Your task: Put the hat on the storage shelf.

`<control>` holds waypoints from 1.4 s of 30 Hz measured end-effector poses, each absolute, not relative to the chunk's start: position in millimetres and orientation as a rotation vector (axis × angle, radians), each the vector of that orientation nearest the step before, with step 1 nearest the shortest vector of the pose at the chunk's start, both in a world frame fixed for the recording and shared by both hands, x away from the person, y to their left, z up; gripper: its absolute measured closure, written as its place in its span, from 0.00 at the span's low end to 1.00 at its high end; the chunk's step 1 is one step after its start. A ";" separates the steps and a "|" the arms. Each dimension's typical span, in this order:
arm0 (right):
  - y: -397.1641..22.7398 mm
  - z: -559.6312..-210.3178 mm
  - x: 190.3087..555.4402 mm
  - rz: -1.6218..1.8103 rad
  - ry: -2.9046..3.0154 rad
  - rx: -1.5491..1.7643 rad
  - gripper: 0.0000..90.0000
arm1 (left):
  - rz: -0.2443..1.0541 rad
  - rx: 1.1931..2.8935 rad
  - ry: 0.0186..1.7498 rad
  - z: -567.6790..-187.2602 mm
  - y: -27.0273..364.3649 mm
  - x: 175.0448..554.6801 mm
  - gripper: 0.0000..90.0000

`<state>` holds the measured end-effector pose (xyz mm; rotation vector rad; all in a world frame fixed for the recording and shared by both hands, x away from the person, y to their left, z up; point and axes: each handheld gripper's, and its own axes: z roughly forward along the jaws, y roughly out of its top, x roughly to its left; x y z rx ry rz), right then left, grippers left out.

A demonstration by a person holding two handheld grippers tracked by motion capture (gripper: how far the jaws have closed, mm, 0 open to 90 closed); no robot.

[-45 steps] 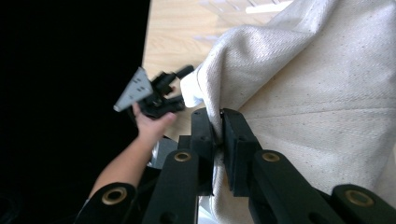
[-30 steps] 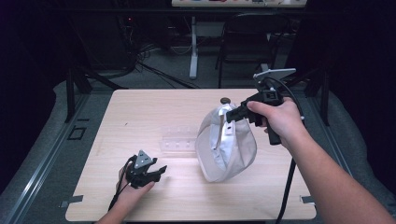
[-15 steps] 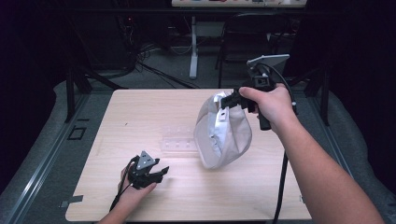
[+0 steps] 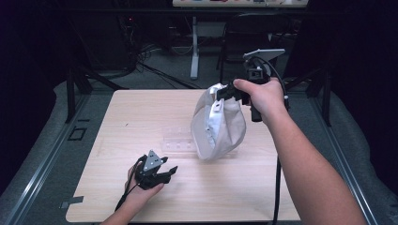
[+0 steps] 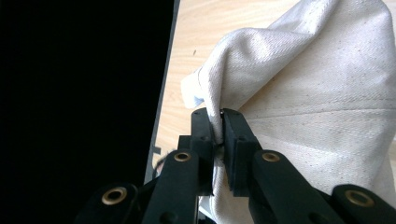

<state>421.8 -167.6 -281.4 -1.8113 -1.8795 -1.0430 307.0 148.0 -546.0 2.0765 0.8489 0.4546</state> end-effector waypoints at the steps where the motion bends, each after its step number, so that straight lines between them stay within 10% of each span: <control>1: -167.1 -281.0 423.3 -1.053 -1.868 -1.821 0.93 | 0.456 2.073 0.837 -544.1 144.9 307.1 0.51; 31: -160.2 -285.0 448.5 -1.116 -1.809 -1.916 0.93 | 0.575 2.059 0.763 -498.3 50.6 337.2 0.49; 42: -155.3 -281.9 449.4 -1.131 -1.813 -1.923 0.93 | 0.565 2.072 0.790 -492.7 56.7 346.2 0.79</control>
